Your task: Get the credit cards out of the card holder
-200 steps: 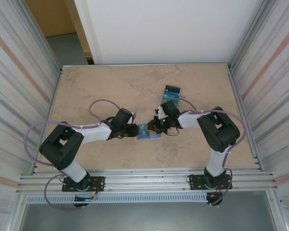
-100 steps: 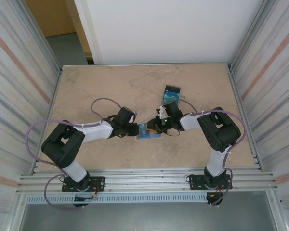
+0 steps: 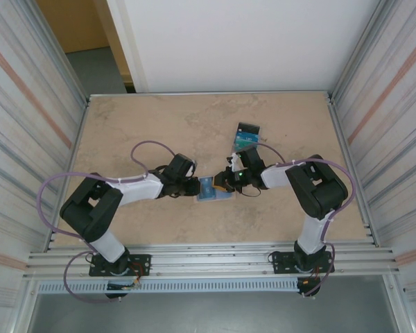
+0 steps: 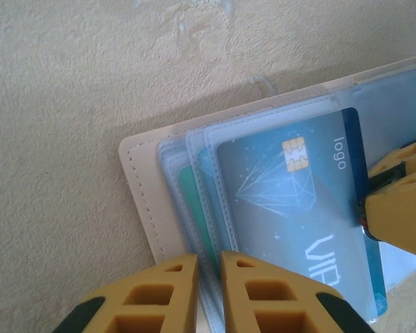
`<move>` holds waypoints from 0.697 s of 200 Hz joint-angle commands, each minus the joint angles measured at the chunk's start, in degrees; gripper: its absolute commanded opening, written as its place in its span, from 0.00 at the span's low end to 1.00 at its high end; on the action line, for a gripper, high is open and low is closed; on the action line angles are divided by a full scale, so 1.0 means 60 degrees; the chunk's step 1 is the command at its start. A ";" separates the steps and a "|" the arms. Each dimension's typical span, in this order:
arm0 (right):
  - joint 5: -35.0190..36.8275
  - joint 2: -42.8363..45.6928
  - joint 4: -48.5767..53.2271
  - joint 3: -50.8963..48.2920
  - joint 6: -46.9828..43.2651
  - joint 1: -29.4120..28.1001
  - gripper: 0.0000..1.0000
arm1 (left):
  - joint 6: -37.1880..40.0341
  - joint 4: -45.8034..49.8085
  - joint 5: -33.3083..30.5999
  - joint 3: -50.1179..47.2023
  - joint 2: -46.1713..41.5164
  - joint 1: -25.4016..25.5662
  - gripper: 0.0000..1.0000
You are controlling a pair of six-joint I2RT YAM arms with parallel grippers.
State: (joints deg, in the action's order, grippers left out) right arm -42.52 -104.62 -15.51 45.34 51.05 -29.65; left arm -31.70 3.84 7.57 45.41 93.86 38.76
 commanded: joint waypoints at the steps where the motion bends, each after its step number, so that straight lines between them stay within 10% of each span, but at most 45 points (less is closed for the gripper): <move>1: -0.0265 0.0341 -0.0226 -0.0182 0.0193 0.0111 0.18 | 0.0106 0.0671 -0.0305 0.0020 0.0306 0.0059 0.16; 139: -0.0188 0.0469 0.0267 -0.0335 -0.0168 0.0445 0.04 | 0.0069 0.0722 -0.0292 -0.0053 0.0246 -0.0030 0.14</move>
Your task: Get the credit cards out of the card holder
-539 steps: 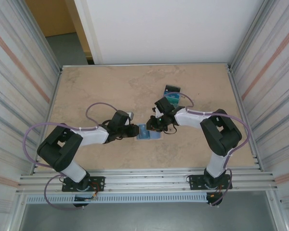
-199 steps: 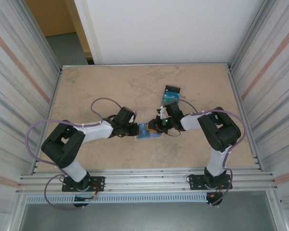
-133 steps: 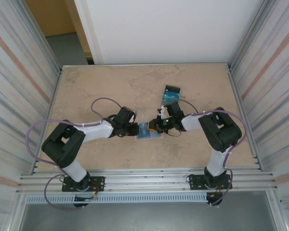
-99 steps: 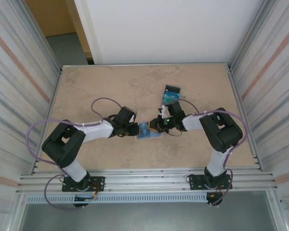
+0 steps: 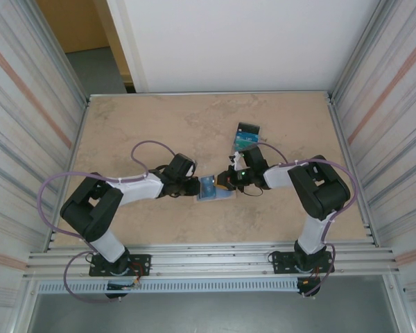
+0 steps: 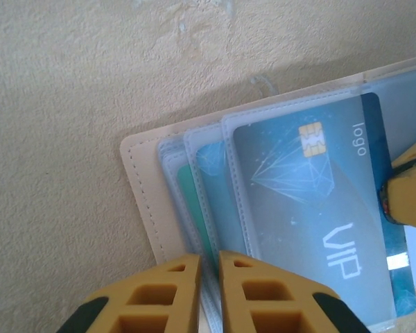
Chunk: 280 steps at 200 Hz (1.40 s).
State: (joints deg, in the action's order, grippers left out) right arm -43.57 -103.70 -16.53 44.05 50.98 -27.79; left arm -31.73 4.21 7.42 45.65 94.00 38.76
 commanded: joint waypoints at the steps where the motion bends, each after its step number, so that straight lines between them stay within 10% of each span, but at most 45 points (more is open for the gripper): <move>1: -0.0008 0.0318 0.0462 -0.0120 -0.0174 0.0135 0.04 | 0.0065 0.0661 -0.0268 -0.0101 0.0226 -0.0030 0.14; 280: 0.0231 0.0648 0.1892 0.0187 -0.0995 0.0163 0.02 | 0.0632 0.0244 0.0551 0.1396 0.0697 0.0753 0.17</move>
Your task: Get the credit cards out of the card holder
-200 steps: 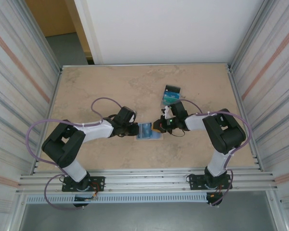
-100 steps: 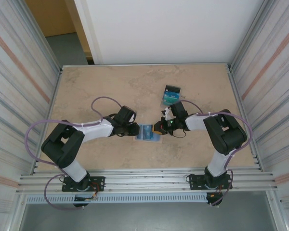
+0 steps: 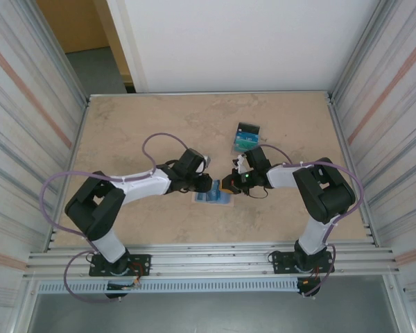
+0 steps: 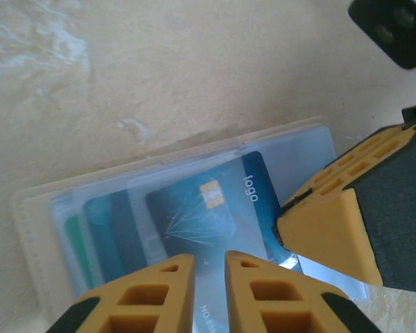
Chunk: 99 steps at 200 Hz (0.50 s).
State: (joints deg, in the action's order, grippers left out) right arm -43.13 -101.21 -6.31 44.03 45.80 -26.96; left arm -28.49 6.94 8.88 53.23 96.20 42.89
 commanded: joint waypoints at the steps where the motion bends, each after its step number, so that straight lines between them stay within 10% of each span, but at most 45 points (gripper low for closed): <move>1: 0.0158 0.0230 0.0194 0.0191 -0.0125 0.0032 0.02 | 0.0092 -0.0222 0.0307 0.0134 0.0336 0.0069 0.17; 99: 0.0406 0.0564 0.0406 -0.0043 -0.0158 0.0105 0.02 | 0.0031 0.0122 -0.0051 -0.0200 0.0352 0.0063 0.12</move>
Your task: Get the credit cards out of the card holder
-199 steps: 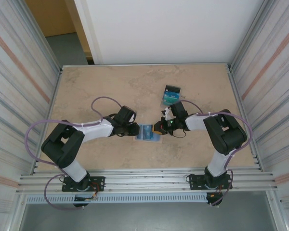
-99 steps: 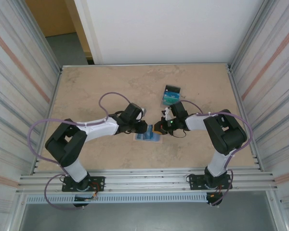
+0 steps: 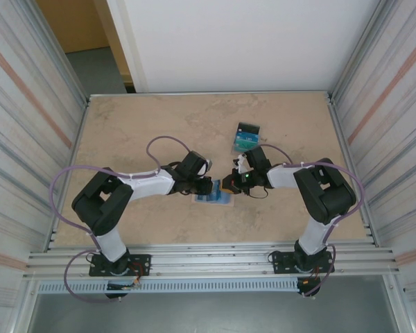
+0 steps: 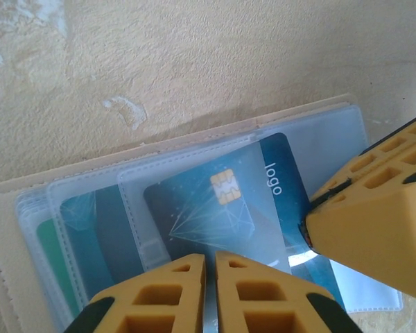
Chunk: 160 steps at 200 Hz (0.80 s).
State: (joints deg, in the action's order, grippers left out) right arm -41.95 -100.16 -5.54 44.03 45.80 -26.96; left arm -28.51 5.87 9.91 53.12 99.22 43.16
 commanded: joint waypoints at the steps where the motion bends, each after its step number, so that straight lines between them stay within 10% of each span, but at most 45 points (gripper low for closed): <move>1: 0.0217 0.0396 0.0279 -0.0051 -0.0161 0.0109 0.02 | 0.0028 0.0313 -0.0234 -0.0189 -0.0148 0.0024 0.12; 160: -0.0258 -0.0152 -0.1785 -0.0355 0.0930 -0.0133 0.19 | -0.0140 0.0277 -0.0158 -0.0239 0.0055 0.0020 0.11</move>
State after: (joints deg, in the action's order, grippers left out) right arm -42.04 -99.59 -12.14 41.98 49.06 -26.96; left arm -28.71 5.98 9.37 52.75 99.22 43.16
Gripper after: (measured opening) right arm 0.185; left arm 0.109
